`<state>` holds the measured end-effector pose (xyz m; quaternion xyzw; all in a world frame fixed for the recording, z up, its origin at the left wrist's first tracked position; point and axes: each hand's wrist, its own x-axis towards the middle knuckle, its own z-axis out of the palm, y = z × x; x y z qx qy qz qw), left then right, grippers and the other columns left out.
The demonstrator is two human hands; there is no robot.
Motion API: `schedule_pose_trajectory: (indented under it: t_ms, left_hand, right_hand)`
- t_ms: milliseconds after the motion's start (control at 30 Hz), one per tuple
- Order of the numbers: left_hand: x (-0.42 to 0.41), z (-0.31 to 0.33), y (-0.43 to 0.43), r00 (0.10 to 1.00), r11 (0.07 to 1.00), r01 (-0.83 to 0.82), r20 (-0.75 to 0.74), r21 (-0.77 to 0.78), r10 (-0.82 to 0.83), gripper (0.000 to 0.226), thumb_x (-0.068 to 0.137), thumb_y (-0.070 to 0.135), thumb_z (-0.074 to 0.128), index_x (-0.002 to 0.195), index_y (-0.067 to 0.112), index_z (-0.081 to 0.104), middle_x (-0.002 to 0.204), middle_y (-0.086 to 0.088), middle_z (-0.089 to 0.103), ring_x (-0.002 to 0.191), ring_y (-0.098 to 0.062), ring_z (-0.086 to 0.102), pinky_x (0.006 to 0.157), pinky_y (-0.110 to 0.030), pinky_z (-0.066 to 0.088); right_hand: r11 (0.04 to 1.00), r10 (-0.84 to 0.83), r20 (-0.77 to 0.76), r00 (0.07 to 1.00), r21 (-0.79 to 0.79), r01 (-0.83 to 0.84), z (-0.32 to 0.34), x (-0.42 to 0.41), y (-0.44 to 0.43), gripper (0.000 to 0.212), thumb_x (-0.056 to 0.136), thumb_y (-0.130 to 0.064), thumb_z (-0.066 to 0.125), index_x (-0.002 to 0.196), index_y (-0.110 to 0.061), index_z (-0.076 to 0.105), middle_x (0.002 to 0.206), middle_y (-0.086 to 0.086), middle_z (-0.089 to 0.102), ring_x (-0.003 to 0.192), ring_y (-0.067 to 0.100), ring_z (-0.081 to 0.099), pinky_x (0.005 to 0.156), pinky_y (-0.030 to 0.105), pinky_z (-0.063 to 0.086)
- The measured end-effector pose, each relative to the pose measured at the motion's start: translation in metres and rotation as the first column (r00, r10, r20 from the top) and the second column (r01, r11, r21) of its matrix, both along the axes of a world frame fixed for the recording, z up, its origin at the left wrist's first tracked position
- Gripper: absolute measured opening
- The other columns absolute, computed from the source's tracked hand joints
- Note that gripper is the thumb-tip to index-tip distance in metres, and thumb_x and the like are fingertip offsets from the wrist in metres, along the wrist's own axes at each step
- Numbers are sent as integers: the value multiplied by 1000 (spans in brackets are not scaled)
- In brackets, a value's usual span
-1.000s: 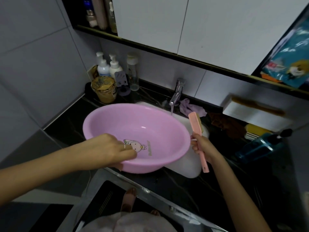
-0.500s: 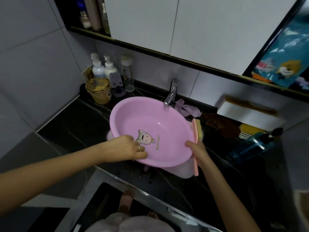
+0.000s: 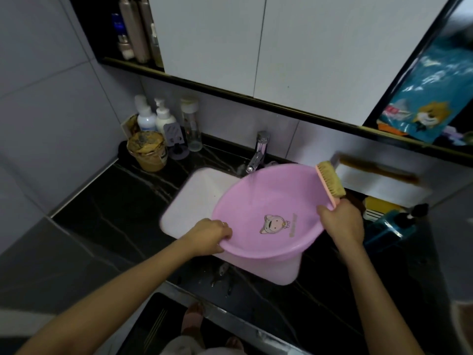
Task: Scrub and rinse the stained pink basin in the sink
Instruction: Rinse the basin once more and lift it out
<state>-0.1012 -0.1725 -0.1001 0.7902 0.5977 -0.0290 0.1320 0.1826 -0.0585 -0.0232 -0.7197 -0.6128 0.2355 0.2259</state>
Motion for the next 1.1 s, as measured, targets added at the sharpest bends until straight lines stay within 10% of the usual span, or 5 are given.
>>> schedule_pose_trajectory:
  t_ms: [333, 500, 700, 833, 1100]
  left_hand:
    - [-60, 93, -18, 961, 976, -111, 269, 189, 57, 32, 78, 51, 65, 95, 25, 71, 102, 9, 63, 97, -7, 56, 82, -29, 48]
    - [-80, 83, -24, 932, 967, -168, 350, 193, 93, 47, 65, 72, 60, 82, 28, 64, 135, 5, 44, 135, -11, 26, 109, -40, 26]
    - [-77, 50, -20, 523, 760, -650, 744, 32, 416, 70, 62, 55, 68, 120, 23, 46, 150, -3, 4, 141, -16, -1, 114, -39, 13]
    - [-91, 37, -5, 191, 611, -744, 790, -270, 583, 114, 49, 49, 63, 145, 8, 15, 146, -15, 27, 133, -28, 32, 106, -45, 35]
    - [-81, -25, 14, 602, 711, -680, 418, -179, 680, 87, 79, 14, 62, 148, 2, 10, 151, -17, 19, 137, -32, 24, 114, -48, 23]
  right_hand:
    - [886, -93, -465, 880, -442, -140, -34, -17, 9, 10, 78, -12, 58, 84, -5, 59, 55, 4, 47, 47, 17, 39, 47, 20, 30]
    - [850, -145, -635, 759, -472, -232, -82, -47, 3, 44, 77, -13, 62, 119, -1, 57, 105, 16, 66, 89, 28, 62, 57, 24, 53]
    - [830, -151, -707, 691, -471, -300, -111, -77, -1, 54, 82, -11, 64, 132, -2, 48, 111, 9, 65, 101, 24, 61, 91, 38, 51]
    - [847, -112, -737, 666, -422, -324, -117, -83, -8, 51, 86, -11, 61, 135, -13, 47, 119, 7, 63, 112, 25, 58, 99, 44, 47]
    - [978, -31, -515, 857, -194, -81, -75, -58, -22, 56, 71, -26, 61, 124, -12, 53, 102, 2, 63, 94, 22, 62, 75, 27, 48]
